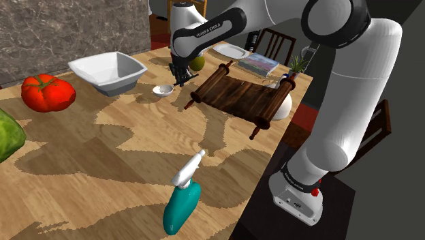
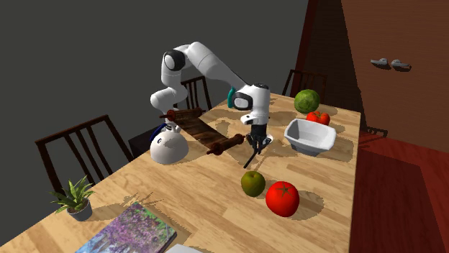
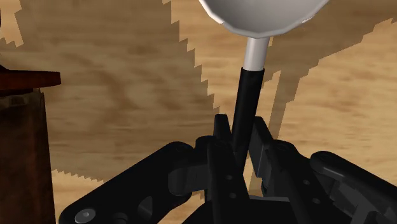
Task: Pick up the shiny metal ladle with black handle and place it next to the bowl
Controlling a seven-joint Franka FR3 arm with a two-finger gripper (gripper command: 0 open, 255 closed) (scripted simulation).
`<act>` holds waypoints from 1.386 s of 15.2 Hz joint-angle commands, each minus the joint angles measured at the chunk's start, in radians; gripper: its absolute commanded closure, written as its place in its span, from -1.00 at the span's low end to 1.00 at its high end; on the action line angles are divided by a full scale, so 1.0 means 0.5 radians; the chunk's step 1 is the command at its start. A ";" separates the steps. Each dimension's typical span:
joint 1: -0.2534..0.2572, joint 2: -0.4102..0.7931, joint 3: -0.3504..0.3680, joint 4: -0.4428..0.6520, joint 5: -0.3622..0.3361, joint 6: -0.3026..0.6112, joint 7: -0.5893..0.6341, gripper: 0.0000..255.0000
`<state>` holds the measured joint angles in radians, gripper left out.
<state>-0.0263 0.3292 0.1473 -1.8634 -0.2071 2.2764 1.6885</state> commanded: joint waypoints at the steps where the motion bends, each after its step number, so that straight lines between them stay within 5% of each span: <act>1: 0.002 0.014 -0.002 -0.015 -0.007 0.030 0.008 1.00; 8: 0.002 0.015 -0.002 -0.014 -0.007 0.030 0.008 1.00; 9: 0.002 0.015 -0.002 -0.014 -0.007 0.030 0.008 -1.00; 21: 0.004 -0.126 0.020 0.049 0.039 -0.172 -0.021 -1.00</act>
<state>-0.0242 0.2667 0.1574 -1.8415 -0.1881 2.1941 1.6789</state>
